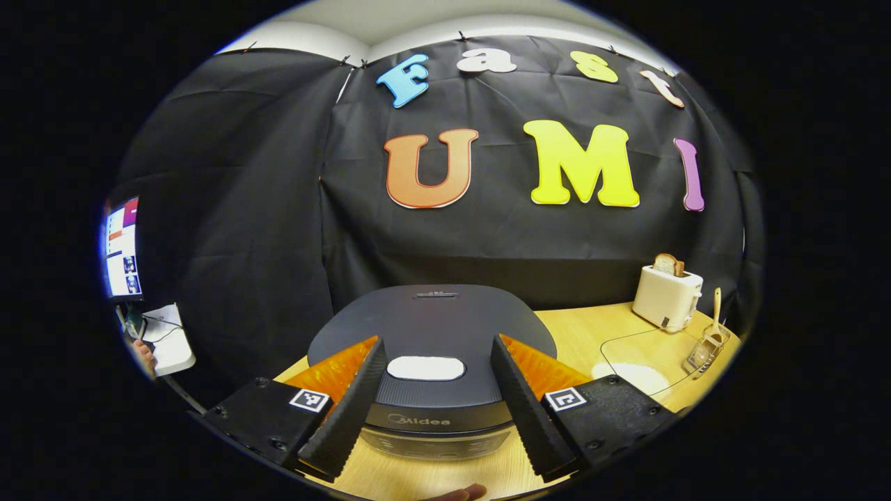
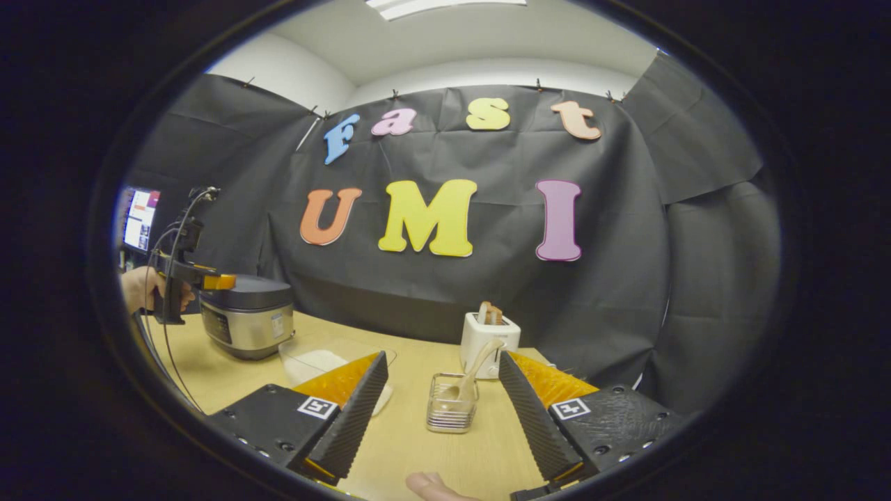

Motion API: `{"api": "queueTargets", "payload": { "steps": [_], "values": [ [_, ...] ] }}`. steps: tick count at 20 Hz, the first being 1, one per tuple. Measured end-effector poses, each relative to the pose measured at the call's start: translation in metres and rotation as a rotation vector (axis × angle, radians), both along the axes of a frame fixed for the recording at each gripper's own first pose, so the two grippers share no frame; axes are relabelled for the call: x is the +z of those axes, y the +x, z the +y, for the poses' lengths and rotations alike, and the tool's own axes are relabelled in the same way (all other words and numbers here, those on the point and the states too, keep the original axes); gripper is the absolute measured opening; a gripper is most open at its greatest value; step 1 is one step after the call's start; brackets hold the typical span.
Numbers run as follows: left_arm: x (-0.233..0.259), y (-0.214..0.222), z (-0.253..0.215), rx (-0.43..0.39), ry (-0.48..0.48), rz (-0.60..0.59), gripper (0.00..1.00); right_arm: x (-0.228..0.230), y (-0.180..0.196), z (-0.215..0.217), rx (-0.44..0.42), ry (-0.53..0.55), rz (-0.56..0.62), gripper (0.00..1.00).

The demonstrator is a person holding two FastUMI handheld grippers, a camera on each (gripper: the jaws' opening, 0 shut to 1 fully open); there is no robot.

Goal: Close the left gripper, press the button to open the rice cooker; take a wooden spoon from the chopstick holder with the right hand, scoop a spoonful of rice and pour it into the rice cooker, then put the wooden spoon back into the chopstick holder.

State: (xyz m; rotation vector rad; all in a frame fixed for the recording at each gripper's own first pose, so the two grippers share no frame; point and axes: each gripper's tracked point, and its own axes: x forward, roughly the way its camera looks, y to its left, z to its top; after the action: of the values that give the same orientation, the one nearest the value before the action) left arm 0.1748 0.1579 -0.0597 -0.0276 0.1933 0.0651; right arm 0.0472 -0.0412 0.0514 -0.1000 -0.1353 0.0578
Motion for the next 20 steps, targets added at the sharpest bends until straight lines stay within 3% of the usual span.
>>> {"api": "queueTargets", "payload": {
  "steps": [10,19,20],
  "values": [
    [0.0,0.002,0.0,0.008,0.01,-0.085,0.96,0.007,-0.007,0.006,0.018,0.011,-0.021,0.95],
    [0.005,0.001,0.001,0.029,0.054,-0.072,0.95,0.011,-0.011,-0.005,0.003,0.028,-0.032,0.95],
    [0.007,-0.002,0.002,0.037,0.063,-0.062,0.89,0.012,-0.008,-0.008,-0.004,0.037,-0.032,0.95]
  ]
}}
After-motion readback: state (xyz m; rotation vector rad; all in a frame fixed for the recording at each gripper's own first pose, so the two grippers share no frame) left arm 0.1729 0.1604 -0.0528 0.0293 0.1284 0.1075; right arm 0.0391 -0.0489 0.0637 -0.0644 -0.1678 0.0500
